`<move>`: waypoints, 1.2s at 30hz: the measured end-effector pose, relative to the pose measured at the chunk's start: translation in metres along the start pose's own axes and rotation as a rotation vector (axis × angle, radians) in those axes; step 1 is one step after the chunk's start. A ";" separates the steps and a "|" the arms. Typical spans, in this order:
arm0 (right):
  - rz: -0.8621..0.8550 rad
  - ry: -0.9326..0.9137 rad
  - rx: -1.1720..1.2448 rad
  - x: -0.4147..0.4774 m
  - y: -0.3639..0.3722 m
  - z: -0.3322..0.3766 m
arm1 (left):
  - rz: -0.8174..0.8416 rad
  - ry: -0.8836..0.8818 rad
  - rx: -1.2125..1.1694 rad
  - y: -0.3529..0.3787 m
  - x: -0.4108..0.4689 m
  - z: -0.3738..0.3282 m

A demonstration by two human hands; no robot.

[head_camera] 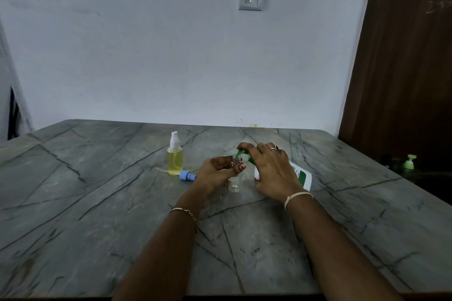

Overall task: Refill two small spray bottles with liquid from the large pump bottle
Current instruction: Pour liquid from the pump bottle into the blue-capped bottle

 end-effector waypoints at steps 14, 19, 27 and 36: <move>-0.017 -0.025 -0.096 -0.005 -0.001 0.001 | 0.027 -0.028 -0.036 0.003 0.001 0.004; -0.005 -0.004 -0.049 -0.004 0.000 -0.002 | 0.026 -0.034 -0.052 0.002 0.001 0.006; -0.031 -0.002 -0.001 -0.001 -0.001 0.002 | 0.039 -0.034 -0.061 0.002 0.000 0.006; -0.033 -0.004 -0.016 -0.001 -0.002 0.004 | 0.035 -0.054 -0.056 0.002 0.000 0.007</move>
Point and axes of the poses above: each hand's wrist, its own x-axis towards the middle knuckle, its own y-axis out of the palm, z = x × y, the point moved 10 cm from there along x, towards the middle knuckle, and after that the axes turned 12 degrees about -y, right-handed, at the moved point
